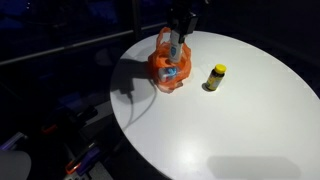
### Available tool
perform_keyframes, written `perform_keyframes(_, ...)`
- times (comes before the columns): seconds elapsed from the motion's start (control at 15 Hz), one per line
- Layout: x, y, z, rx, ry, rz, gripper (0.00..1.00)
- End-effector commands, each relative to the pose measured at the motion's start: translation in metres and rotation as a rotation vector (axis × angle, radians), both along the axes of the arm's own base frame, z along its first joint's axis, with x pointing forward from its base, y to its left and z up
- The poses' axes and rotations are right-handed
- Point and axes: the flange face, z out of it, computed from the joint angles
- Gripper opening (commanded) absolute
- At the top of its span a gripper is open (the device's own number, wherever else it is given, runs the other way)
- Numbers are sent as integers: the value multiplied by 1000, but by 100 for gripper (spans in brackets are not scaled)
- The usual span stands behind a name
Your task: Put the white bottle inside the plastic bag
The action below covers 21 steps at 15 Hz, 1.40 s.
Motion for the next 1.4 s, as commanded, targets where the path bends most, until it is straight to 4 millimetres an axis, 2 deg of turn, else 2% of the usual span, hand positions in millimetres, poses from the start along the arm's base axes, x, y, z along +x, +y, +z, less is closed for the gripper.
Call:
perform_keyframes(0.0,12,-1,-12,-17,-10,-17,27)
perform_keyframes(0.4,31,-4,-33,-27,-19,-33,27)
perform_keyframes(0.87,56,-12,-37,-42,-43,-48,27)
perform_keyframes(1.33,68,-19,-56,-43,-26,-69,27)
